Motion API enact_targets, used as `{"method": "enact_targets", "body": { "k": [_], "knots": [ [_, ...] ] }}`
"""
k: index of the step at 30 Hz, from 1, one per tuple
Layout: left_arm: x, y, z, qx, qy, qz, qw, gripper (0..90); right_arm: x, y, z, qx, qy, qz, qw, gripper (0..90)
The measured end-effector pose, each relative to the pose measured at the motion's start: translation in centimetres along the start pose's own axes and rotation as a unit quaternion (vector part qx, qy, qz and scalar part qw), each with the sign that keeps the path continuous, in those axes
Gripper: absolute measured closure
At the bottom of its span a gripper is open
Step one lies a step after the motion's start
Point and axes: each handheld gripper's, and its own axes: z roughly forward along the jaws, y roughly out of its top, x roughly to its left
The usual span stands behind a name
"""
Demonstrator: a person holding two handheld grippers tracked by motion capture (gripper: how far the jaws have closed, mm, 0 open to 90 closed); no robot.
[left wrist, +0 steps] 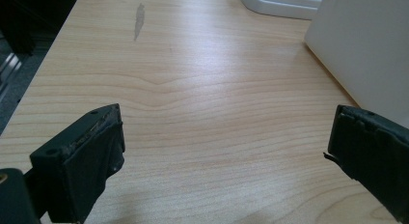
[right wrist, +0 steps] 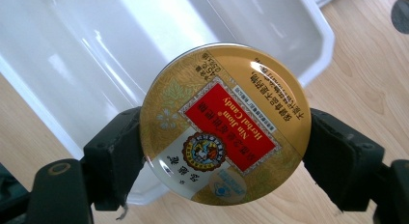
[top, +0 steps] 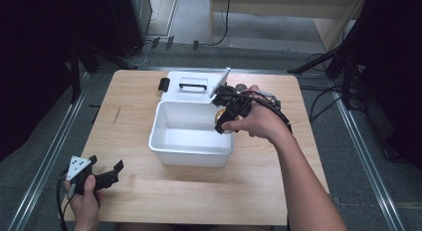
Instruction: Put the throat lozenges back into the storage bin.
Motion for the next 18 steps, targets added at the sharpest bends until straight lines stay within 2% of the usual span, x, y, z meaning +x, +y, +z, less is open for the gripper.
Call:
{"method": "enact_targets", "body": {
  "k": [5,8,11,13,14,15,16,18],
  "knots": [
    [0.0,0.0,0.0,0.0,0.0,0.0,1.0,0.1,0.5,0.5,0.3,0.002,0.003,-0.007,1.0,20.4],
    [0.0,0.0,0.0,0.001,0.0,0.0,1.0,0.1,1.0,0.9,0.8,-0.004,0.007,-0.028,0.9996,20.4],
    [0.0,0.0,0.0,0.0,0.0,0.0,1.0,0.1,1.2,1.0,0.9,-0.002,0.008,-0.034,0.9994,20.4],
    [0.0,0.0,0.0,0.0,-0.001,-0.001,1.0,0.1,1.4,1.1,1.3,-0.004,0.006,-0.051,0.9986,20.4],
    [0.0,0.0,0.0,0.0,-0.001,-0.001,1.0,0.1,1.4,1.1,1.3,-0.004,0.006,-0.051,0.9986,20.4],
    [0.0,0.0,0.0,0.0,-0.001,-0.002,1.0,0.1,1.6,1.1,1.6,-0.008,0.005,-0.068,0.9977,20.3],
    [0.0,0.0,0.0,0.0,-0.001,-0.002,1.0,0.1,1.6,1.1,1.6,-0.008,0.005,-0.068,0.9977,20.3],
    [0.0,0.0,0.1,0.0,-0.001,-0.002,1.0,0.1,1.9,1.1,2.0,-0.011,0.004,-0.089,0.996,20.3]
  ]
}}
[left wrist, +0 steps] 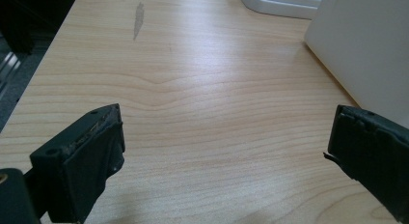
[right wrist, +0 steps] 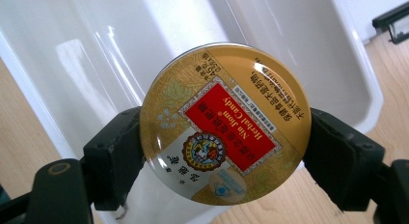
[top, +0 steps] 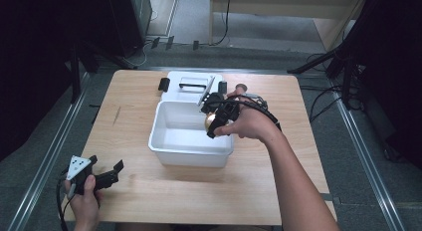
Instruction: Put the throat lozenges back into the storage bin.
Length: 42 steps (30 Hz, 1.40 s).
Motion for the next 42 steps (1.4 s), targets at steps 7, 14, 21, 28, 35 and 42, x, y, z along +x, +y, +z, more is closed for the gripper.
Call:
{"method": "enact_targets", "body": {
  "k": [7,14,21,28,35,42],
  "knots": [
    [0.0,0.0,0.0,0.0,-0.001,-0.001,1.0,0.1,0.2,0.0,1.2,0.015,-0.005,-0.028,0.9995,20.3],
    [0.0,0.0,0.0,0.0,-0.001,-0.001,1.0,0.1,0.0,-0.3,2.0,0.024,-0.01,-0.036,0.999,20.3],
    [0.0,0.0,0.0,0.0,-0.001,0.0,1.0,0.1,0.1,-0.5,3.2,0.036,-0.008,-0.049,0.9981,20.3],
    [0.0,0.0,0.0,0.001,-0.002,-0.001,1.0,0.1,0.1,-0.5,4.5,0.05,-0.011,-0.059,0.997,20.3],
    [0.0,0.0,0.0,0.002,-0.002,-0.001,1.0,0.1,0.3,-0.3,5.7,0.07,-0.016,-0.07,0.9949,20.2],
    [0.0,0.0,0.0,0.002,-0.002,0.0,1.0,0.1,0.5,0.0,6.6,0.092,-0.02,-0.073,0.9929,20.1]
  ]
}}
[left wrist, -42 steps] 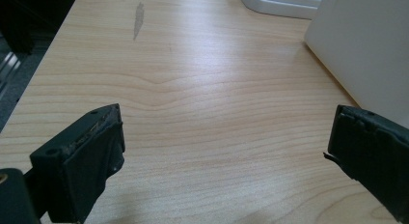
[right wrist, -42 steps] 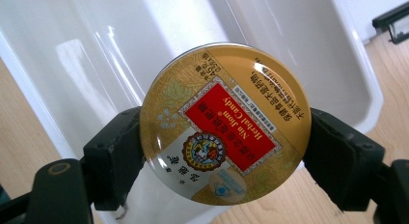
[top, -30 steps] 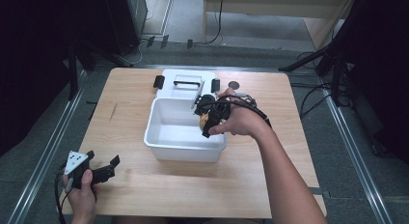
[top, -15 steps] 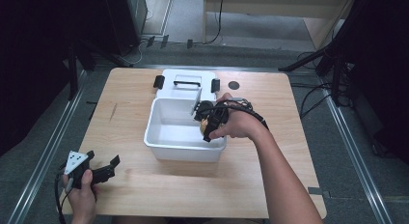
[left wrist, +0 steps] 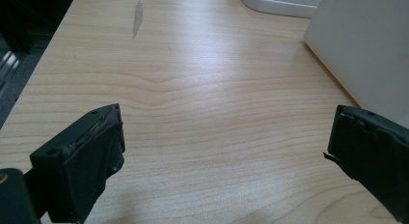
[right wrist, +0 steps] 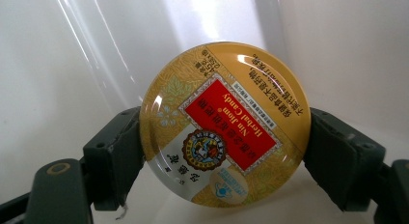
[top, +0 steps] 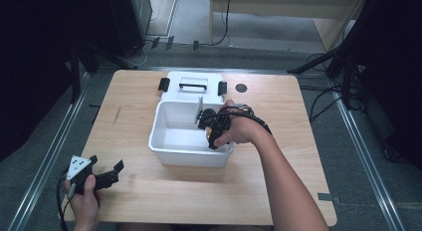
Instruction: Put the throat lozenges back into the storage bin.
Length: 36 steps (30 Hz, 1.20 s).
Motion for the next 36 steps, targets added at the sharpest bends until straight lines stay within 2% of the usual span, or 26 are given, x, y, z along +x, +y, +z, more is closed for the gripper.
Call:
{"method": "enact_targets", "body": {
  "k": [3,7,15,22,27,29,36],
  "knots": [
    [0.0,0.0,0.0,0.001,0.0,0.0,1.0,0.1,0.0,0.3,0.2,0.011,-0.004,0.009,0.9999,20.0],
    [0.0,0.0,0.0,0.001,-0.001,-0.001,1.0,0.1,0.0,0.4,0.3,0.016,-0.01,0.006,0.9998,20.1],
    [0.0,0.0,0.0,0.001,-0.001,-0.001,1.0,0.1,-0.1,0.2,0.1,0.011,-0.011,0.006,0.9999,21.6],
    [0.0,0.0,0.0,0.001,-0.001,-0.002,1.0,0.1,-0.2,-0.1,-1.0,-0.011,-0.007,0.008,0.9999,25.1],
    [0.0,0.0,0.1,0.0,-0.001,-0.004,1.0,0.1,-0.5,-0.4,-2.3,-0.034,0.005,0.034,0.9988,29.8],
    [0.0,0.0,0.0,-0.001,-0.001,-0.002,1.0,0.1,-0.7,-0.7,-3.3,-0.052,0.012,0.048,0.9974,32.1],
    [0.1,0.0,0.0,0.0,-0.001,-0.002,1.0,0.1,-0.9,-1.8,-5.2,-0.075,0.014,0.054,0.9956,35.9]
  ]
}}
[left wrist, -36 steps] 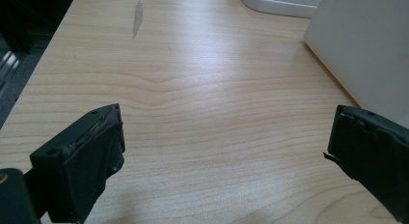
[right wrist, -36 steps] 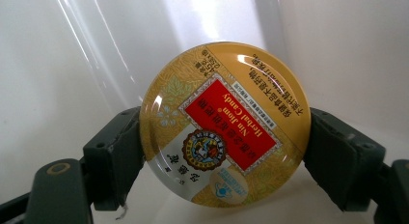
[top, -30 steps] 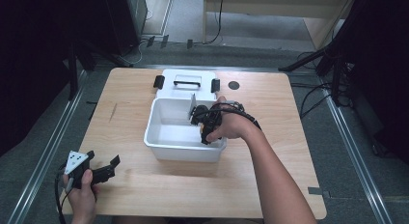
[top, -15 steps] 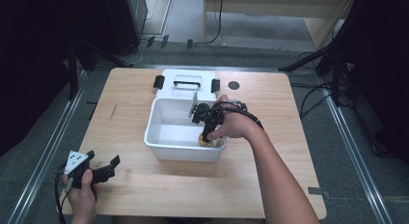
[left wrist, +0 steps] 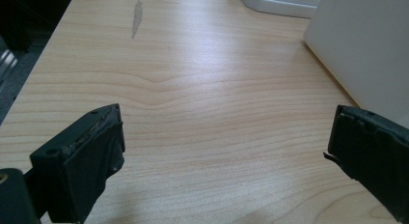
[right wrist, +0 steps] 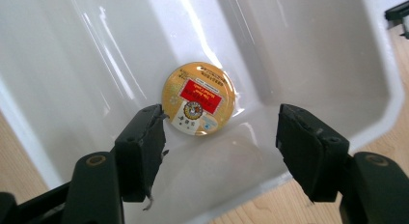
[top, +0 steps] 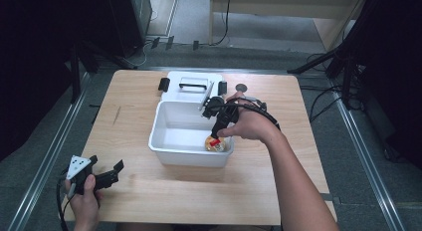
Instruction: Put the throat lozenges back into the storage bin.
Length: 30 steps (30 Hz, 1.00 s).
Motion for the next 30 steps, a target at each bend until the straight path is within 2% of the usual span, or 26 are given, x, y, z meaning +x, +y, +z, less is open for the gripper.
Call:
{"method": "enact_targets", "body": {
  "k": [13,17,22,30],
  "knots": [
    [-0.1,0.0,0.0,0.001,0.0,0.001,1.0,0.1,-0.7,-2.8,-3.3,-0.026,-0.019,0.018,0.9993,36.5],
    [-0.1,0.0,0.0,0.001,0.0,0.001,1.0,0.1,-1.4,-4.3,-4.3,-0.034,-0.028,0.037,0.9984,36.5],
    [-0.1,0.0,0.0,0.001,0.001,0.001,1.0,0.1,-2.0,-5.6,-4.6,-0.032,-0.033,0.051,0.9976,36.2],
    [-0.1,0.0,0.0,0.002,0.001,0.002,1.0,0.1,-2.7,-8.6,-3.3,-0.029,-0.032,0.081,0.9958,34.2]
  ]
}}
